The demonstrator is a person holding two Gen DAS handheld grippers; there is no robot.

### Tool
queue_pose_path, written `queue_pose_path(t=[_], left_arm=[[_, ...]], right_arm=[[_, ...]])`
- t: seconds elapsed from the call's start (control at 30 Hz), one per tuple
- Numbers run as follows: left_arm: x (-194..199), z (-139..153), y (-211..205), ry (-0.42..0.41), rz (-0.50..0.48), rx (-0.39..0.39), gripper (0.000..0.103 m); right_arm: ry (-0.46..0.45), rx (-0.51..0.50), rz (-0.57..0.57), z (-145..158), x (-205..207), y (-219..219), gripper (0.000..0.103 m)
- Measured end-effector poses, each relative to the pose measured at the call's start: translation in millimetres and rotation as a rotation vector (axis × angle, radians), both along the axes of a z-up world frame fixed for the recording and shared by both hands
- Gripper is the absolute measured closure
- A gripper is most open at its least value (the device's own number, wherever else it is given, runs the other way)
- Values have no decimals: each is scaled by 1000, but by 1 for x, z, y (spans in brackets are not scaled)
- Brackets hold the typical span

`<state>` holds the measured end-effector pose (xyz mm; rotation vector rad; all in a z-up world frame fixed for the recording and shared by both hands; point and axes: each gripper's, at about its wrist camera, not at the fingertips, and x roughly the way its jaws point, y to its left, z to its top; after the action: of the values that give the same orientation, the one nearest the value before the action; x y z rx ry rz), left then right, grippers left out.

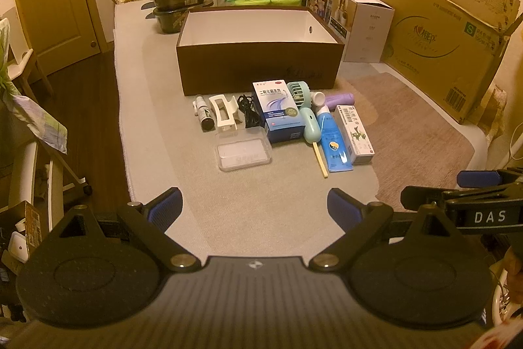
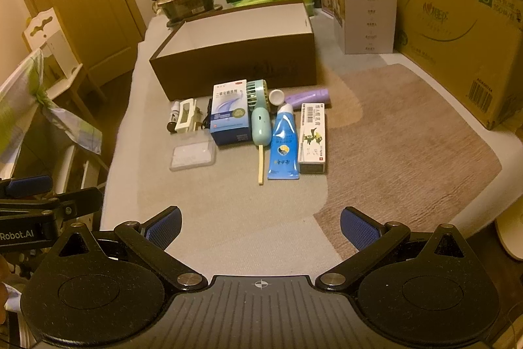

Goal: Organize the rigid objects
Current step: 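Close the right gripper on the white-and-green ointment box while the left tool approaches the clear container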

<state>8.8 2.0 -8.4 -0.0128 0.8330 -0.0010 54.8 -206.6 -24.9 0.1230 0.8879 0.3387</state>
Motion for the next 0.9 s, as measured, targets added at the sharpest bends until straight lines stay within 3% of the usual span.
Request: queue_pose_path(t=[0.9], left_arm=[[37, -21, 3, 68, -11, -3, 8]], right_arm=[[47, 16, 6, -22, 24, -3, 0]])
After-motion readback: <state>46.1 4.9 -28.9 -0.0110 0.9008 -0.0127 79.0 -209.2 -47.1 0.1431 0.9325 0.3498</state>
